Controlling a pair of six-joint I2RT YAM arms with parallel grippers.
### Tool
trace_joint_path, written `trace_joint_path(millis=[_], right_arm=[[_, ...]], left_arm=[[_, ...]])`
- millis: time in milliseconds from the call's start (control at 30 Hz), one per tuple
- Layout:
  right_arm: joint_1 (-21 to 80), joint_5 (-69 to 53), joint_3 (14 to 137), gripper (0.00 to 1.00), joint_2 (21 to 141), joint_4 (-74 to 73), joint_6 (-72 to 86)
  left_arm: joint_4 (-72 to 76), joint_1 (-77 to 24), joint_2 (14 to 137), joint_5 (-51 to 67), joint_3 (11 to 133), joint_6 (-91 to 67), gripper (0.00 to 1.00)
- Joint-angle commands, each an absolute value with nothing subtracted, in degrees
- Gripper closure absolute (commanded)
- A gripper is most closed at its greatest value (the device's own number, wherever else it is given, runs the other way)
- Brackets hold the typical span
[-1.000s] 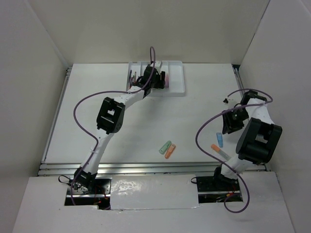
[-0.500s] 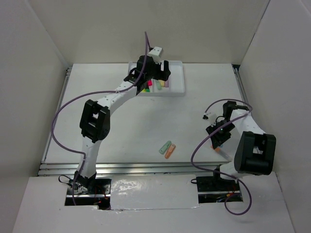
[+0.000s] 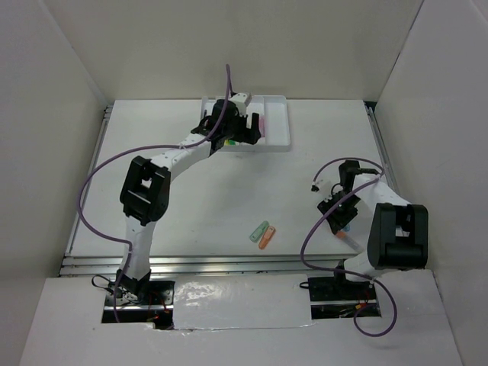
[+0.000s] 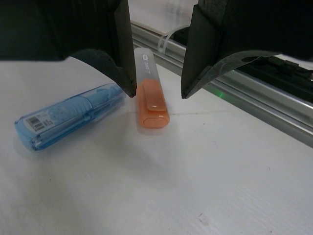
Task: Sort the stationery into containers
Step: Pick up the stationery from the corner of the board.
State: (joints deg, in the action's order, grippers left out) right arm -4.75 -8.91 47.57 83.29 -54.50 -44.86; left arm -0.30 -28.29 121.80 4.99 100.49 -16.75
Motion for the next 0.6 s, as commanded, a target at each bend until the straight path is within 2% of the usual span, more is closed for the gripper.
trace_joint_path(millis=[0, 433, 533, 567], right_arm=[[-3.5, -7.6, 47.6, 0.51, 84.7, -51.2, -44.7], [1.4, -2.6, 44.6, 0.57, 88.5, -46.8, -44.6], [2.0, -3.0, 44.7, 0.63, 88.9, -46.7, -44.3], [2.0, -3.2, 45.3, 0.69, 88.9, -47.1, -44.2]], left_arm=[[0.6, -27.8, 117.7, 6.9, 100.2, -18.1, 0.05], [0.2, -26.6, 116.1, 6.9, 97.9, -18.1, 0.04], [0.2, -26.5, 115.7, 6.8, 97.6, -18.1, 0.04], [0.2, -26.4, 115.5, 6.7, 97.6, -18.1, 0.04]])
